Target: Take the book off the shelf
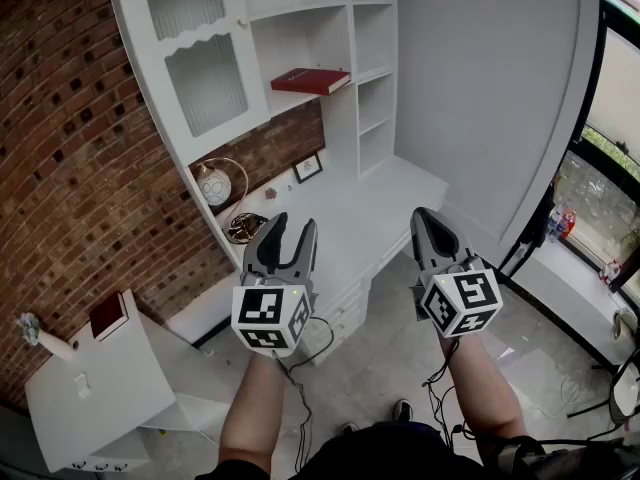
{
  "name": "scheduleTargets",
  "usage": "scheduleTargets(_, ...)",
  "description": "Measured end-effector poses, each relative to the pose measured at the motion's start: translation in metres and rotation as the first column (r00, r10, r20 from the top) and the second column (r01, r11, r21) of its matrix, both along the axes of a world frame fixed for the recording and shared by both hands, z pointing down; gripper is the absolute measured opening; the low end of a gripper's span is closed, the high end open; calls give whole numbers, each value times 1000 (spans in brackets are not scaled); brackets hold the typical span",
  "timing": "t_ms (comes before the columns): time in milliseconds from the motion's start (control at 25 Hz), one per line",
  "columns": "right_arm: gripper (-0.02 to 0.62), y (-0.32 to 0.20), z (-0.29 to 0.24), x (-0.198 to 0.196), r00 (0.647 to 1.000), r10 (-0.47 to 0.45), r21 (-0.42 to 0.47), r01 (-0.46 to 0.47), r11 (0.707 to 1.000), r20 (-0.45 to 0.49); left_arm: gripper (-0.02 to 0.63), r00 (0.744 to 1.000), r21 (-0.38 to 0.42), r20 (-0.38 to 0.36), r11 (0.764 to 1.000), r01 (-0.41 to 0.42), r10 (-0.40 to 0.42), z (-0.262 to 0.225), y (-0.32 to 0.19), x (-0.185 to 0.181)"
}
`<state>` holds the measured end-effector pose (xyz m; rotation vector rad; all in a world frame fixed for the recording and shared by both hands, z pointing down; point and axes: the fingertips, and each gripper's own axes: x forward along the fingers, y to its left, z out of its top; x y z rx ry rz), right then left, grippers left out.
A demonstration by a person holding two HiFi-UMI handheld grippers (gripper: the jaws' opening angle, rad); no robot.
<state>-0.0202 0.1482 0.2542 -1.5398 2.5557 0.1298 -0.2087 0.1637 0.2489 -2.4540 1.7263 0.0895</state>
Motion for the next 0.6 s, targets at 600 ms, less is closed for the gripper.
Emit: scheduleTargets(600, 42, 16, 8, 1, 1000, 24, -11, -24, 1000, 16, 173, 999, 6, -32, 1000, -11, 11, 6, 14, -8)
